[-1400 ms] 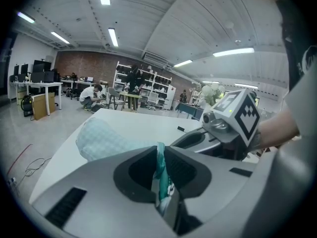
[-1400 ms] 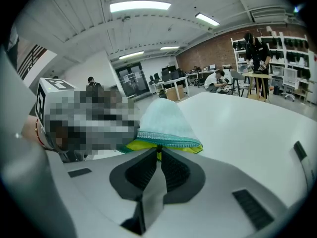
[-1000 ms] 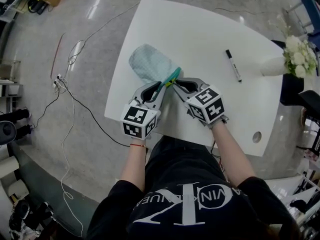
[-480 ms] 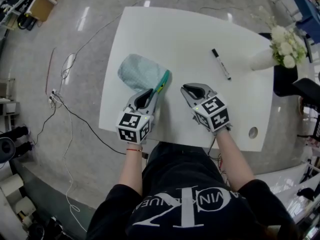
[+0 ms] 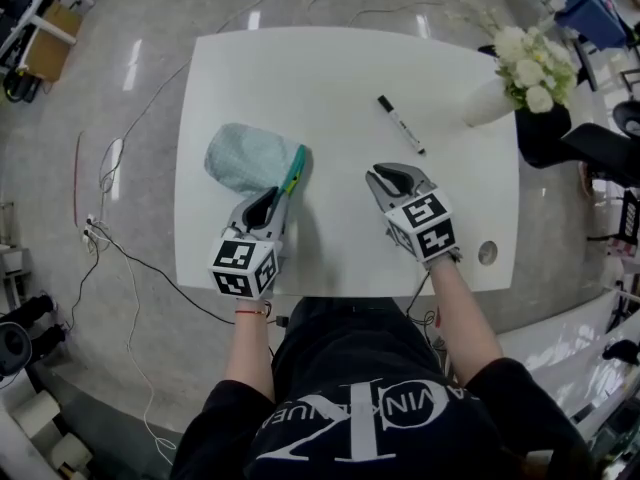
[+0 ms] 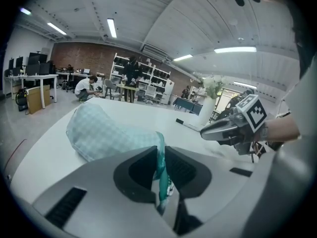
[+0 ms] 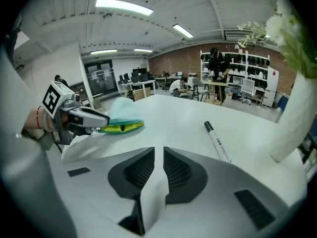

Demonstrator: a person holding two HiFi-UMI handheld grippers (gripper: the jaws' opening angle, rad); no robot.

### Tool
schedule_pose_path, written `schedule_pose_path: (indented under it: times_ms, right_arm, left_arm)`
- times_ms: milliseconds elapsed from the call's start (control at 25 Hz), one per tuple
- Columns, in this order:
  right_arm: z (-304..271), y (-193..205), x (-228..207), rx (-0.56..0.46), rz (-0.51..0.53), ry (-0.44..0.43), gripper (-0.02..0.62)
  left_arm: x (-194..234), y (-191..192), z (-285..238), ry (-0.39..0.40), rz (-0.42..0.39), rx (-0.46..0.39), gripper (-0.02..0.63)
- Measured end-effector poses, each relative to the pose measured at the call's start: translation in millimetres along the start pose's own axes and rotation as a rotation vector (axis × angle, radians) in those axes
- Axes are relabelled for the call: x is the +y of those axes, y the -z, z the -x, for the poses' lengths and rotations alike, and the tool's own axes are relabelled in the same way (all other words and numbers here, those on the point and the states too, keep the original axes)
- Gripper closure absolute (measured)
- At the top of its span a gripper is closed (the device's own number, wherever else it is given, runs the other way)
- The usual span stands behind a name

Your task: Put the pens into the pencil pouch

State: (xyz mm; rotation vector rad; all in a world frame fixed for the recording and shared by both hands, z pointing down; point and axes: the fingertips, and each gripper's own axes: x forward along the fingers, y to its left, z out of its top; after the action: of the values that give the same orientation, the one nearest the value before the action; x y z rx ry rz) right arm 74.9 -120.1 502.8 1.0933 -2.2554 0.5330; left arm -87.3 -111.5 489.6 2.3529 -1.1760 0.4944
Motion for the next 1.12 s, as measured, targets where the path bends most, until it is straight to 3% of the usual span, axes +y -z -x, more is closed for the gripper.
schedule_pose_path:
  times_ms: [600,1120]
  right_arm:
    - [15,7,-82,0.011,-0.048,0.162,0.452]
    - [-1,17,-116,0.074,-0.06,0.201,0.441]
  left_arm:
    - [-15,-13,-29,0.025,-0.017,0.018,0.555]
    - [-13,-11,-27,0.016,-0.02,0.033,0.555]
